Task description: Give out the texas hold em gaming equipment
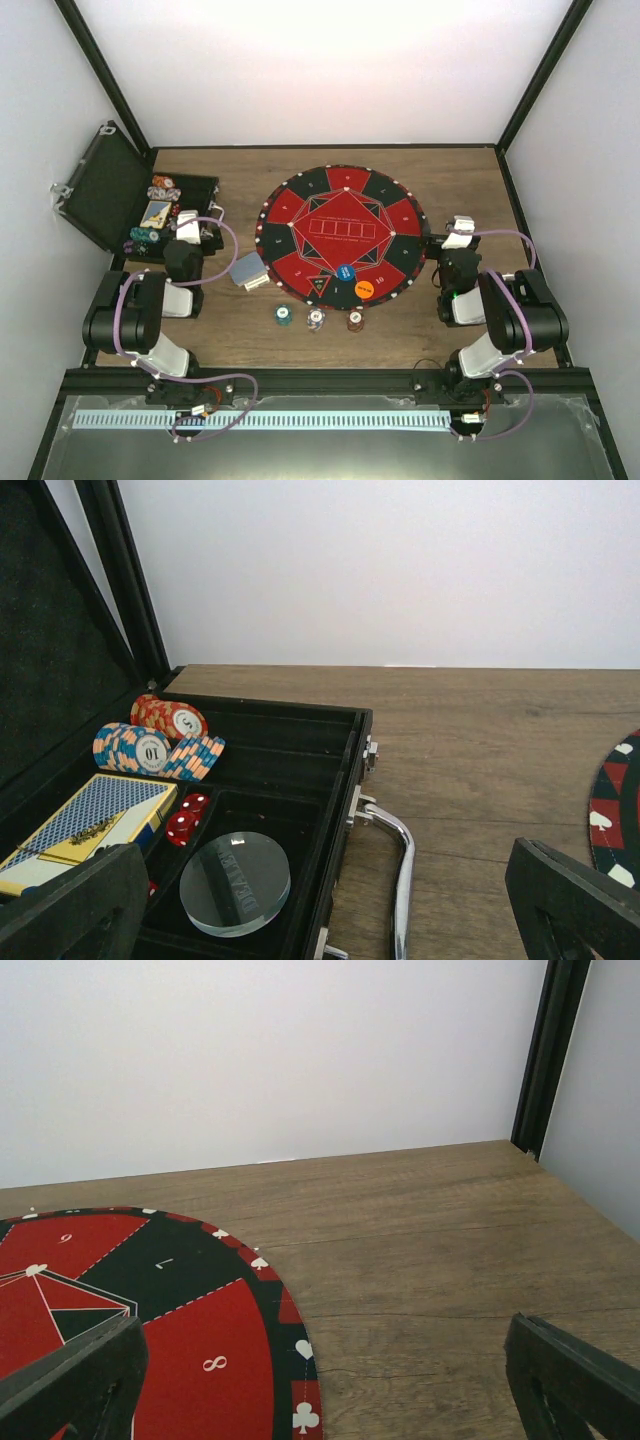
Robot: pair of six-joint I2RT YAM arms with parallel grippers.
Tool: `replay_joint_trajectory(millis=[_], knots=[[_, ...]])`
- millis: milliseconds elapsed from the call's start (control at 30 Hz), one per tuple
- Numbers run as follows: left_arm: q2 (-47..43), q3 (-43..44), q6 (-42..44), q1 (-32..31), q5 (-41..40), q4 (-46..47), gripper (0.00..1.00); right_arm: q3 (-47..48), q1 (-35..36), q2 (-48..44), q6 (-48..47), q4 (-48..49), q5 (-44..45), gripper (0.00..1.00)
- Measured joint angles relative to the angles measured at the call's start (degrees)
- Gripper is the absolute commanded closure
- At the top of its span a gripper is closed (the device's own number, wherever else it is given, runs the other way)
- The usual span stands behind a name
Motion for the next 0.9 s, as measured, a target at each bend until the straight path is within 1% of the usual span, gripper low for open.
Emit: replay_joint_trajectory(millis=[367, 433, 500, 533, 567, 600, 700, 767, 833, 900], knots=[[0.0, 0.0, -0.02, 0.0, -0.02, 0.0, 0.0, 0.0, -0.42, -0.33, 1.18, -1.01, 0.48, 0.0], [-0.46, 0.15, -0.2, 0.04, -0.17, -1.14, 0.0, 0.0, -0.76, -0.92, 1.4, -1.36, 0.44, 0.0], [-2.4, 2.12, -0.26, 0.11, -0.26, -6.88, 0.0, 0.13, -0.85, -2.86, 1.51, -2.97, 1.01, 0.0], [-3.3, 3.74, -0.15, 0.15, -0.17, -9.75, 0.0, 0.61, -0.83, -4.72, 1.79, -5.46, 1.95, 0.0], [-4.48, 6.56, 0.15, 0.17, 0.11, -14.53, 0.0, 1.97, -0.83, -6.84, 2.51, -9.75, 3.26, 0.0], [-5.25, 9.51, 0.61, 0.24, 0.46, -18.6, 0.0, 5.01, -0.92, -9.22, 3.56, -15.91, 4.7, 0.0], [-7.08, 19.96, 2.45, 0.61, 3.06, -31.28, 0.0, 16.87, -1.14, -12.52, 4.02, -29.46, 5.64, 0.0], [-8.41, 25.05, 3.32, 1.16, 5.64, -38.51, 0.0, 24.15, -1.09, -13.51, 6.54, -35.56, 5.92, 0.0], [-10.23, 28.24, 3.87, 1.77, 8.52, -44.94, 0.0, 30.99, -1.16, -15.19, 11.52, -42.93, 6.4, 0.0], [-12.35, 30.16, 4.55, 2.45, 11.87, -51.12, 0.0, 35.19, -1.38, -16.57, 13.68, -48.78, 3.82, 0.0]])
